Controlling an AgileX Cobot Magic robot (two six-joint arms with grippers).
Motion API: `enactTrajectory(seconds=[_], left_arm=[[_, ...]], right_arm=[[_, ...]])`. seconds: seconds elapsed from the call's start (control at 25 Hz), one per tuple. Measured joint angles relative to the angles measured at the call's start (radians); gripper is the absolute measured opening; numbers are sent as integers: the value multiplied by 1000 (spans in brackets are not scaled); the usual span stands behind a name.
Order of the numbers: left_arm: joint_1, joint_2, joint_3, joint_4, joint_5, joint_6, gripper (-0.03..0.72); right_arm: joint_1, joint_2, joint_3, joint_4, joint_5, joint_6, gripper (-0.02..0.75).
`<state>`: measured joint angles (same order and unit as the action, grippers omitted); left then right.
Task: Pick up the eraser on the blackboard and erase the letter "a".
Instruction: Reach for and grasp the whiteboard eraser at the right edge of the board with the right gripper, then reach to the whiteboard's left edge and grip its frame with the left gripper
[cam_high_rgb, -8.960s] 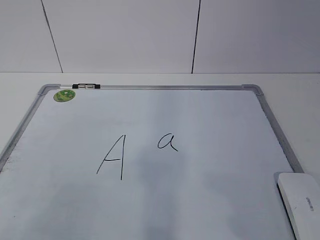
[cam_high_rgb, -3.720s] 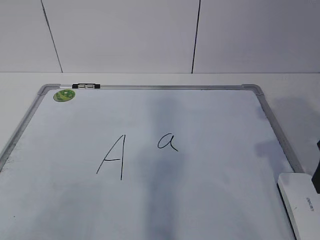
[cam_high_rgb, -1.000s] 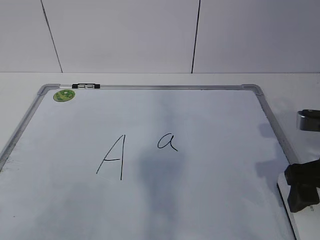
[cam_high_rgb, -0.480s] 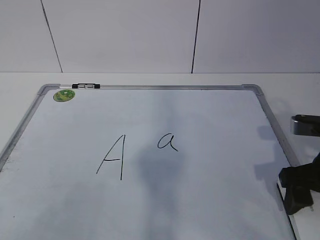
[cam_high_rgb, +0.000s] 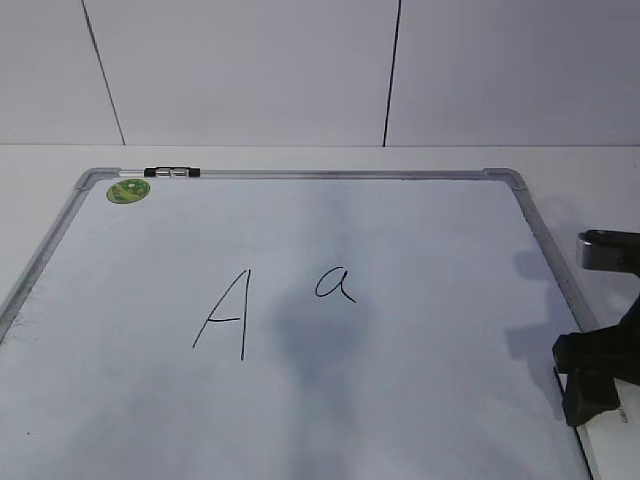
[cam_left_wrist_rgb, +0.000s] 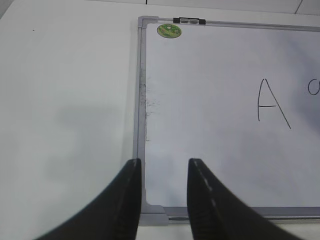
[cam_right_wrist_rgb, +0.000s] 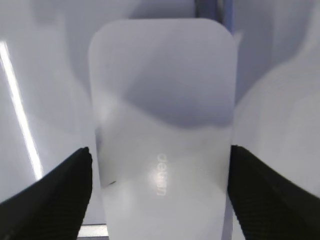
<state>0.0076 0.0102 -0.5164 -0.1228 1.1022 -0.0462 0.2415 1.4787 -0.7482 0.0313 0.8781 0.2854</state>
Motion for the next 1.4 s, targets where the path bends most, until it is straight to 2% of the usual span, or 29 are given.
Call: enactTrajectory(seconds=[0.56,0.8,1.4], left_arm=[[0,0,0,0,0,0,235],[0,0,0,0,0,0,235],[0,0,0,0,0,0,235]], right_arm=[[0,24,0,-4,-4,0,633],[0,24,0,-14,-4,0,582],[1,24,0,-23,-6,0,559]])
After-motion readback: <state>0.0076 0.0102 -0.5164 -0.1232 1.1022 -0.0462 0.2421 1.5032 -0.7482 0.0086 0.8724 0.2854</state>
